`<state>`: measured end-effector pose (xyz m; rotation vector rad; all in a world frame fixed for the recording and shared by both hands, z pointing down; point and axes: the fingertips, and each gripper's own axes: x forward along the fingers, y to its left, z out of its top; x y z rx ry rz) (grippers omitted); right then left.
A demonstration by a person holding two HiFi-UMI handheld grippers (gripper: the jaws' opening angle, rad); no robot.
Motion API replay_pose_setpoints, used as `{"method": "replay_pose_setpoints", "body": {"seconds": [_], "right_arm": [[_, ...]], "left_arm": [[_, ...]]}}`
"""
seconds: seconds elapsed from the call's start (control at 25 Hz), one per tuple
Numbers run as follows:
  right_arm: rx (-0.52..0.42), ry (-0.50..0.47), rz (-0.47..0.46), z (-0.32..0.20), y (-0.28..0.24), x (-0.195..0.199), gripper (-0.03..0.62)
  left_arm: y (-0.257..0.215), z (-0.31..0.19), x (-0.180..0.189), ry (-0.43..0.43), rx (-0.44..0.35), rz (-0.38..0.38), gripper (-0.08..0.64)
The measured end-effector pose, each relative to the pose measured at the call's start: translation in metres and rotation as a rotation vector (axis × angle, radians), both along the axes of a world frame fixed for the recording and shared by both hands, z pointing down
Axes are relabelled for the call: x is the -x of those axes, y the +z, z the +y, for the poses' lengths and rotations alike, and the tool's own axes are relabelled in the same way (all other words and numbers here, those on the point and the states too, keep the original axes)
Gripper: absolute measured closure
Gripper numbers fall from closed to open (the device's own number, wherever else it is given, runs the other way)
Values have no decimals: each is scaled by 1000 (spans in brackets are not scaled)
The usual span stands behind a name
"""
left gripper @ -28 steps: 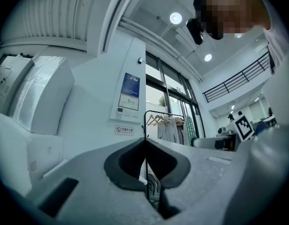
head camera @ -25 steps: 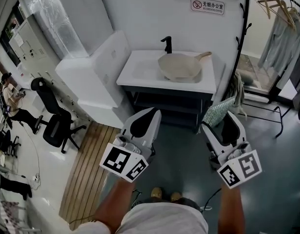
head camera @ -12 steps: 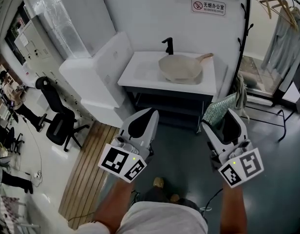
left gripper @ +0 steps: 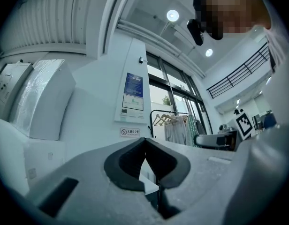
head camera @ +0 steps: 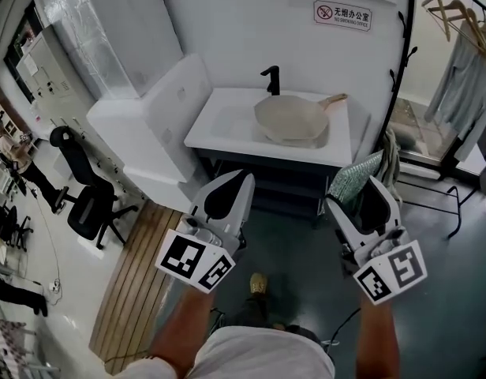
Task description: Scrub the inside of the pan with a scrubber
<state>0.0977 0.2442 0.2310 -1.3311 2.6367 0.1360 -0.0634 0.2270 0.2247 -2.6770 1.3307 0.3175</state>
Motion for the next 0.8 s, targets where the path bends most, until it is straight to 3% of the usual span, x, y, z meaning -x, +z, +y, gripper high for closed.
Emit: {"method": "replay_pose_setpoints", "body": {"seconds": [0.8], "right_arm": [[34, 67, 31, -207, 6, 45, 288]], "left_arm": [[0, -222, 42, 64, -8, -13, 545]]}}
